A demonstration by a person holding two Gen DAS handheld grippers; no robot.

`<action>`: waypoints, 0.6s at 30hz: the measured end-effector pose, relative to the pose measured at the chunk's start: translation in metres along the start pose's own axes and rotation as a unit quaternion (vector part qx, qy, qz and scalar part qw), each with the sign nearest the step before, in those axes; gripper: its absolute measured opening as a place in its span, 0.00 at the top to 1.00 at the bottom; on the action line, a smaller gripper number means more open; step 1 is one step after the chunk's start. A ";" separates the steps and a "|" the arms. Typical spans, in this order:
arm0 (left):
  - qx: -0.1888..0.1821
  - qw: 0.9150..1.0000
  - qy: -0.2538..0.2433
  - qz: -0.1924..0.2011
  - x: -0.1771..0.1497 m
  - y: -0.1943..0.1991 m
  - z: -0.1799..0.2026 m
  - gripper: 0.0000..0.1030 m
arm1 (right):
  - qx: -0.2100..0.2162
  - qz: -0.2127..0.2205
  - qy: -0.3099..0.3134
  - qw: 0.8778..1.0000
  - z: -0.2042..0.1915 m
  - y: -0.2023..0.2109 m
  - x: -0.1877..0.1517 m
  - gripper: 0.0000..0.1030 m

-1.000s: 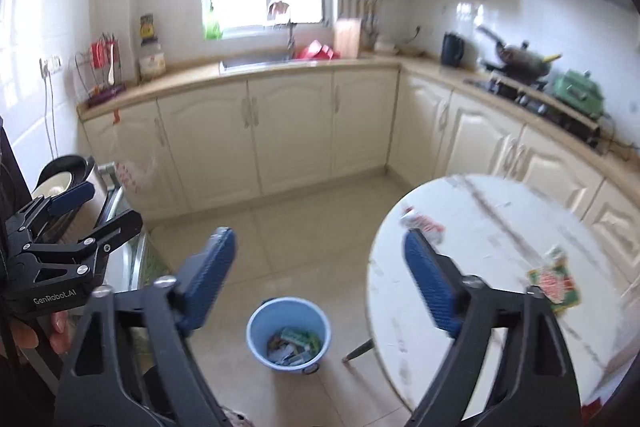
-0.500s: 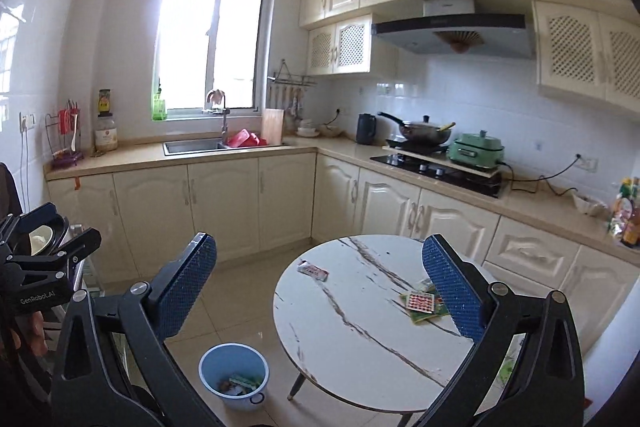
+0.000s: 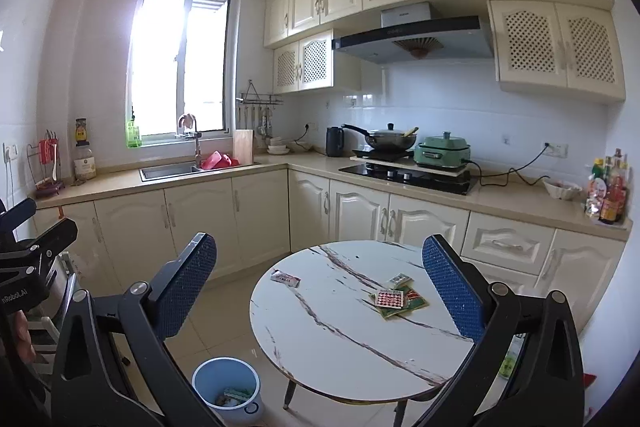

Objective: Collect trash
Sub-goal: 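Withdraw both tools from the bucket back toward the table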

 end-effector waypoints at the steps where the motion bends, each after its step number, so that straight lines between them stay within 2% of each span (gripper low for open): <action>1: -0.001 1.000 -0.001 -0.001 0.000 -0.004 0.000 0.01 | -0.002 0.000 -0.002 1.000 0.004 -0.001 0.000 0.00; 6: -0.006 1.000 -0.010 -0.018 0.008 -0.037 0.005 0.01 | -0.013 -0.008 -0.017 1.000 0.022 -0.010 -0.006 0.00; 10: -0.012 0.999 -0.015 -0.042 0.021 -0.092 0.014 0.01 | -0.026 -0.022 -0.023 0.999 0.038 -0.027 -0.014 0.00; 18: -0.034 0.992 -0.021 -0.116 0.014 -0.189 0.033 0.01 | -0.073 -0.088 -0.046 0.992 0.093 -0.082 -0.053 0.00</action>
Point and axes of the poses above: each gripper's, at about its wrist camera, not at the fingertips, and y roughly against the way its jaws point, z to its right, x to its top, the point moved 8 cm from there along -y, roughly the way its jaws point, and after that the axes turned 9 degrees about -y, right-handed, at the moved point
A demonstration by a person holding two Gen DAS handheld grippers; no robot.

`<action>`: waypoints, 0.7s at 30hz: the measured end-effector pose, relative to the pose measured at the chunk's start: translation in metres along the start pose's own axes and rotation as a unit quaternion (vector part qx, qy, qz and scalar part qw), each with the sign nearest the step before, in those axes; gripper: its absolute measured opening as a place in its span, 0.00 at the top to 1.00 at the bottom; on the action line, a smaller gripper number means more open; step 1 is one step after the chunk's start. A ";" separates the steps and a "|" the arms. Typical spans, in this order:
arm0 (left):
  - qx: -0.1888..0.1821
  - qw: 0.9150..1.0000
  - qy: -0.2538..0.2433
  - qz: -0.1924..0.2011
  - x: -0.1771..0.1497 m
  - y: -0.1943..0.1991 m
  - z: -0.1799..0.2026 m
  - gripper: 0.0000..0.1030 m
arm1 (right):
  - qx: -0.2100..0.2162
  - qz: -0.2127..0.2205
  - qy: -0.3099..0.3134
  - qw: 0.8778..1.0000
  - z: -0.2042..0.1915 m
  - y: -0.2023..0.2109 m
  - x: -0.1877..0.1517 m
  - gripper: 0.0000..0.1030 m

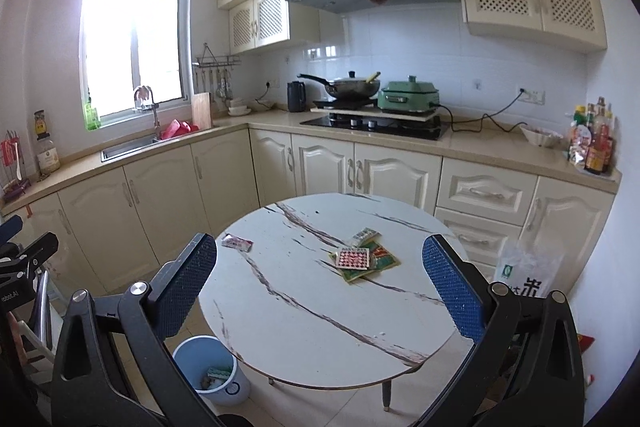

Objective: Collect trash
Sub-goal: 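Withdraw both tools from the bucket back toward the table, then grasp the red-white W packet with the left gripper while the right grasps the white barcode packet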

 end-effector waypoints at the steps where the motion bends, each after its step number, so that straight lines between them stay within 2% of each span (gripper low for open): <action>1: -0.003 1.000 0.000 -0.008 0.008 -0.014 0.002 0.01 | -0.005 -0.010 -0.003 1.000 0.007 -0.011 -0.004 0.00; 11: -0.040 0.996 -0.018 -0.078 0.046 -0.159 0.023 0.01 | -0.036 -0.096 -0.012 0.995 0.058 -0.113 -0.036 0.00; 16: -0.075 0.991 -0.017 -0.112 0.067 -0.257 0.039 0.01 | -0.046 -0.122 -0.014 0.991 0.077 -0.169 -0.034 0.00; 21: -0.083 0.984 -0.013 -0.156 0.087 -0.353 0.053 0.01 | -0.049 -0.143 -0.006 0.988 0.090 -0.226 -0.024 0.00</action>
Point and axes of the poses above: each gripper's, at about its wrist camera, not at the fingertips, and y roughly against the way its jaws point, z to its right, x to its top, the point moved 8 cm from there along -y, roughly the way its jaws point, and after that the axes turned 9 degrees about -y, right-handed, at the moved point
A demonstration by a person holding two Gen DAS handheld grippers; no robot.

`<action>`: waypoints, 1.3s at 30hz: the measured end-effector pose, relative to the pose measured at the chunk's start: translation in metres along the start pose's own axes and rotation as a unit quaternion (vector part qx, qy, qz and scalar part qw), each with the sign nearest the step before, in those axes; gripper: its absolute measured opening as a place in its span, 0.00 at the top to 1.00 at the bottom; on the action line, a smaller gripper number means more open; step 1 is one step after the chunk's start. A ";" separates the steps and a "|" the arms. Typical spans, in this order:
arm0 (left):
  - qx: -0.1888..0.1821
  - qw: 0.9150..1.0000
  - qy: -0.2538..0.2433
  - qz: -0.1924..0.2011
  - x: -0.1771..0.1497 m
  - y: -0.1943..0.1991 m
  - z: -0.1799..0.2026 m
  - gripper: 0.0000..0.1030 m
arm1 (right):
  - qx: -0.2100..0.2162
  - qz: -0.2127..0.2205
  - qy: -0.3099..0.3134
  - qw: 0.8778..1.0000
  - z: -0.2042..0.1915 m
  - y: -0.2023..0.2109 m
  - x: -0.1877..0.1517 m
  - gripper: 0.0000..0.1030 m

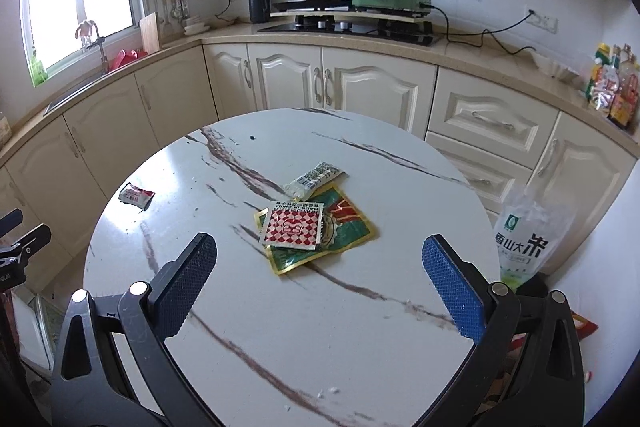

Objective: Collect trash
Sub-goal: 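Grasp the red-white W packet with the left gripper while the right grasps the white barcode packet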

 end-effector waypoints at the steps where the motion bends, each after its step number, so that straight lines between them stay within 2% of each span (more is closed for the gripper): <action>1: -0.002 1.000 0.006 -0.013 0.009 -0.019 -0.001 0.01 | -0.004 -0.003 0.002 1.000 0.001 -0.009 0.004 0.00; 6: 0.013 0.996 0.048 -0.076 0.038 -0.101 -0.009 0.01 | 0.004 -0.022 0.013 1.000 0.000 -0.056 0.023 0.00; 13: 0.054 0.990 0.059 -0.118 0.081 -0.195 -0.015 0.04 | 0.014 -0.062 0.011 0.998 0.007 -0.116 0.026 0.00; 15: 0.050 0.989 0.058 -0.123 0.089 -0.213 -0.015 0.04 | 0.012 -0.069 0.013 0.997 0.008 -0.127 0.027 0.00; 16: 0.044 0.989 0.060 -0.128 0.095 -0.225 -0.016 0.08 | 0.011 -0.070 0.017 0.997 0.009 -0.132 0.028 0.00; 17: 0.041 0.989 0.062 -0.130 0.099 -0.233 -0.017 0.11 | 0.010 -0.072 0.019 0.997 0.010 -0.136 0.028 0.00; 21: 0.029 0.990 0.060 -0.125 0.112 -0.262 -0.020 0.12 | 0.020 -0.085 0.027 0.996 0.008 -0.152 0.027 0.00; 26: 0.006 0.995 0.034 -0.097 0.115 -0.277 -0.007 0.35 | 0.024 -0.100 0.024 0.994 0.005 -0.172 0.031 0.00; 33: -0.040 0.996 -0.013 -0.076 0.101 -0.283 0.011 0.39 | 0.006 -0.125 0.034 0.992 -0.006 -0.195 0.026 0.01; 36: -0.061 0.995 -0.031 -0.070 0.087 -0.265 0.013 0.40 | 0.009 -0.136 0.041 0.990 -0.009 -0.202 0.021 0.14; 37: -0.068 0.995 -0.036 -0.069 0.085 -0.264 0.015 0.41 | 0.008 -0.138 0.044 0.989 -0.010 -0.203 0.020 0.29; 38: -0.078 0.994 -0.041 -0.067 0.082 -0.261 0.017 0.41 | 0.001 -0.132 0.052 0.990 -0.011 -0.203 0.021 0.36; 39: -0.085 0.993 -0.048 -0.065 0.079 -0.258 0.019 0.42 | 0.010 -0.131 0.051 0.990 -0.013 -0.202 0.021 0.41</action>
Point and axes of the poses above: each gripper's, at about its wrist camera, not at the fingertips, and y roughly against the way its jaws point, z to its right, x to its top, the point moved 8 cm from there along -y, roughly the way its jaws point, and after that the axes turned 9 degrees about -y, right-handed, at the moved point
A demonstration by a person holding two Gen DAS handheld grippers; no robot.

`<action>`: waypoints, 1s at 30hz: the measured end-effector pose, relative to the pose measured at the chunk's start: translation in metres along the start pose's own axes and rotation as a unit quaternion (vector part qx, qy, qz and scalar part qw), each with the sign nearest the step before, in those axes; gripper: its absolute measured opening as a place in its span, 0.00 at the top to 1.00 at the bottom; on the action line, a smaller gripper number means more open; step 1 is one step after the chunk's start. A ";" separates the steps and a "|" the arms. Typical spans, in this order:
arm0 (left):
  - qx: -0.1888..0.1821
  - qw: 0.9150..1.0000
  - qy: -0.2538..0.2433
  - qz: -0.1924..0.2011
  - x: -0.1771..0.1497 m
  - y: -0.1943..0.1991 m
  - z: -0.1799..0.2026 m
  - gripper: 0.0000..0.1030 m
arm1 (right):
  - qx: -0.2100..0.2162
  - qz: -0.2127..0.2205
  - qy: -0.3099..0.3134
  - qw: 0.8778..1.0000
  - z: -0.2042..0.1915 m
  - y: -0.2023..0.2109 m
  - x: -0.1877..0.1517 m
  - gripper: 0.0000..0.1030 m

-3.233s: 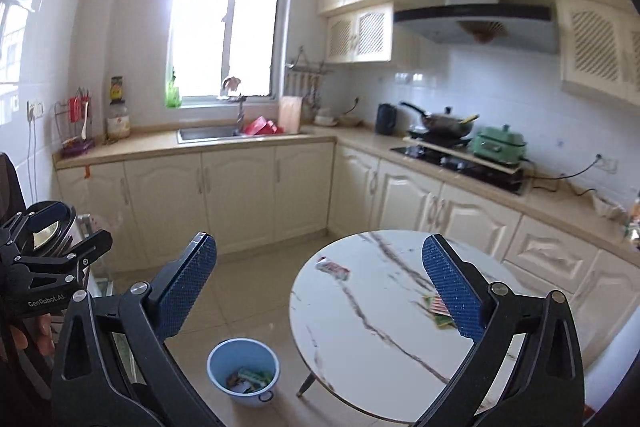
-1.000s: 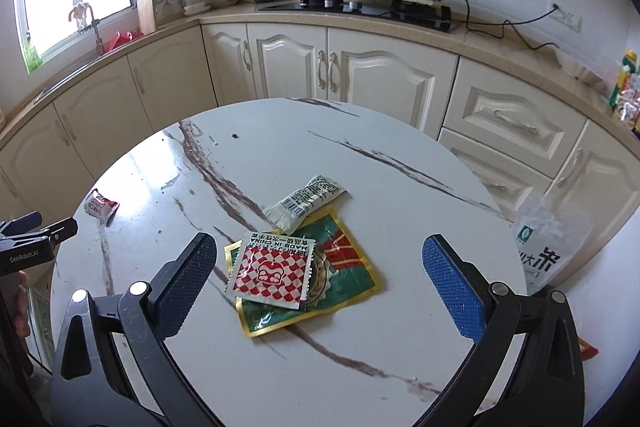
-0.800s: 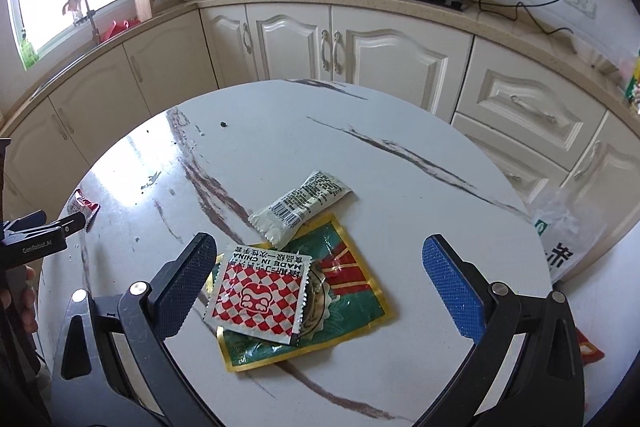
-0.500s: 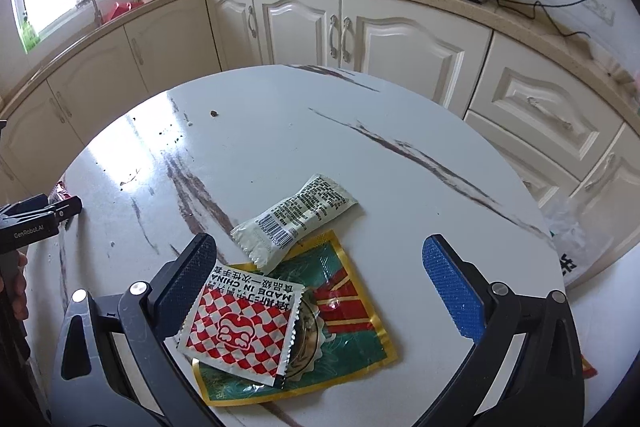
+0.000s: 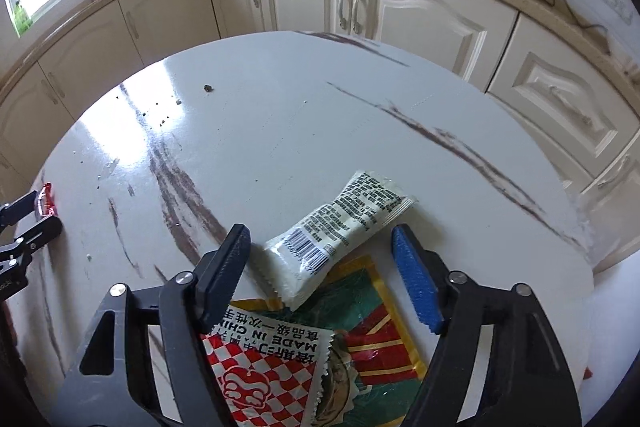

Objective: Collect trash

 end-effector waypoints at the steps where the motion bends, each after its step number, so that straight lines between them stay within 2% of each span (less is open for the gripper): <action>1: -0.004 1.000 -0.007 0.001 -0.002 0.004 0.001 0.43 | 0.000 0.000 0.004 1.000 -0.002 0.000 0.000 0.52; 2: -0.011 1.000 -0.012 0.002 -0.005 0.008 0.001 0.43 | 0.002 0.000 0.009 1.000 -0.004 0.001 0.000 0.60; 4: -0.023 0.999 -0.022 0.005 -0.012 0.016 0.001 0.44 | 0.008 0.000 0.016 1.000 -0.008 0.001 -0.001 0.66; 6: -0.025 0.999 -0.037 0.008 -0.015 0.016 0.004 0.44 | 0.007 0.004 0.027 1.000 -0.012 0.004 -0.003 0.70; 9: -0.033 0.998 -0.044 0.009 -0.034 0.039 0.007 0.48 | 0.016 0.012 0.042 0.999 -0.022 0.011 -0.007 0.74; 11: -0.043 0.998 -0.044 0.012 -0.044 0.059 0.008 0.72 | 0.022 0.021 0.046 0.998 -0.027 0.018 -0.008 0.75; 14: -0.054 0.998 -0.042 0.007 -0.052 0.071 0.014 0.81 | 0.039 0.033 0.043 0.998 -0.036 0.034 -0.007 0.75; 15: -0.055 0.997 -0.046 0.007 -0.055 0.071 0.015 0.90 | 0.045 0.038 0.043 0.997 -0.039 0.041 -0.007 0.75; 23: -0.076 0.996 -0.035 0.005 -0.065 0.096 0.023 0.91 | 0.091 0.038 0.038 0.994 -0.057 0.068 -0.025 0.75; 25: -0.070 0.997 -0.036 0.009 -0.071 0.105 0.026 0.95 | 0.105 0.031 0.034 0.993 -0.061 0.070 -0.032 0.75; 30: -0.097 0.995 -0.026 0.017 -0.087 0.130 0.032 0.97 | 0.123 0.025 0.049 0.991 -0.083 0.080 -0.052 0.75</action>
Point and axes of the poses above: each gripper's, at about its wrist camera, not at the fingertips, and y roughly against the way its jaws point, z to its right, x to its top, the point moved 8 cm from there along -y, roughly the way its jaws point, and after that the axes turned 9 degrees about -y, right-handed, at the moved point
